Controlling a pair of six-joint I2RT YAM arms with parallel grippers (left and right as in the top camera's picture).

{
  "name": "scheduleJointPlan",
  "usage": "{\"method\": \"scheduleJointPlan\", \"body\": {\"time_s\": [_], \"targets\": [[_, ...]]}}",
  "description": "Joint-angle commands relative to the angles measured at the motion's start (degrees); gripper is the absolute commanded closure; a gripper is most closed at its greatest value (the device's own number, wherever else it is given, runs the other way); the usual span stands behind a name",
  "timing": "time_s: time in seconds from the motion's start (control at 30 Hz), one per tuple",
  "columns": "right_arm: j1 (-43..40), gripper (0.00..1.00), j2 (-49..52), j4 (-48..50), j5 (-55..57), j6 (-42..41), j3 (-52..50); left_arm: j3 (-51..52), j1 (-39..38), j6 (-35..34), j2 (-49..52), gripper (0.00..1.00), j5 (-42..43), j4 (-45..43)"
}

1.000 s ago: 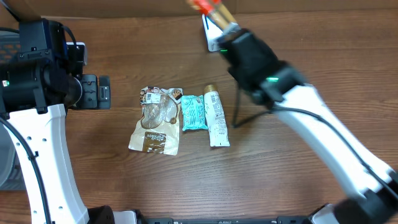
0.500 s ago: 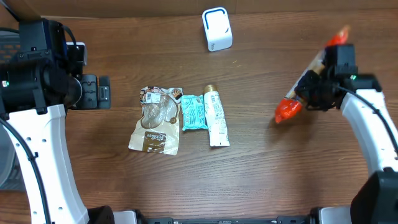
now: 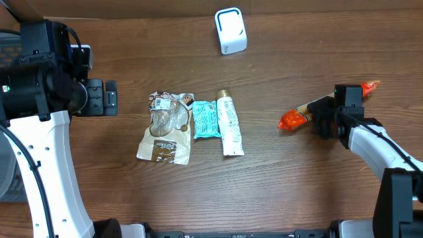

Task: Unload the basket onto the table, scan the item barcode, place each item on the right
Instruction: 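Move the spaghetti package to the table's right side and release it, then reach to the white tube and grasp it with the right gripper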

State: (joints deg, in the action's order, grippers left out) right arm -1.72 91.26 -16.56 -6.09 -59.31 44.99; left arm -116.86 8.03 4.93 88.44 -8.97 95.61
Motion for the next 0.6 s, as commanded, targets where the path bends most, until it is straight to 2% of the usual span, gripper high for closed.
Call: {"method": "scheduleJointPlan", "body": {"time_s": [0.0, 0.07, 0.27, 0.33, 0.4, 0.47, 0.57], "targets": [[-2.78, 0.28, -3.26, -1.29, 0.52, 4.57, 0.83, -0.13, 0.24, 1.09, 0.26, 0.00, 0.24, -0.09], [-4.28, 0.22, -5.35, -2.32, -0.68, 7.30, 1.05, -0.13, 0.24, 1.09, 0.26, 0.00, 0.24, -0.07], [-5.53, 0.09, -14.99, -9.94, -7.56, 24.74, 7.23, -0.13, 0.24, 1.09, 0.26, 0.00, 0.24, -0.07], [-4.26, 0.09, -16.17, -11.37, -16.17, 34.34, 10.12, -0.13, 0.24, 1.09, 0.26, 0.00, 0.24, -0.07], [-1.51, 0.06, -15.21, -13.53, -24.28, 40.11, 13.03, -0.13, 0.24, 1.09, 0.26, 0.00, 0.24, -0.07], [1.77, 0.01, -13.73, -14.05, -26.23, 41.88, 14.51, -0.13, 0.24, 1.09, 0.26, 0.00, 0.24, -0.07], [7.58, 0.00, -10.19, -14.08, -26.23, 42.95, 17.09, -0.13, 0.24, 1.09, 0.26, 0.00, 0.24, -0.09]]}}
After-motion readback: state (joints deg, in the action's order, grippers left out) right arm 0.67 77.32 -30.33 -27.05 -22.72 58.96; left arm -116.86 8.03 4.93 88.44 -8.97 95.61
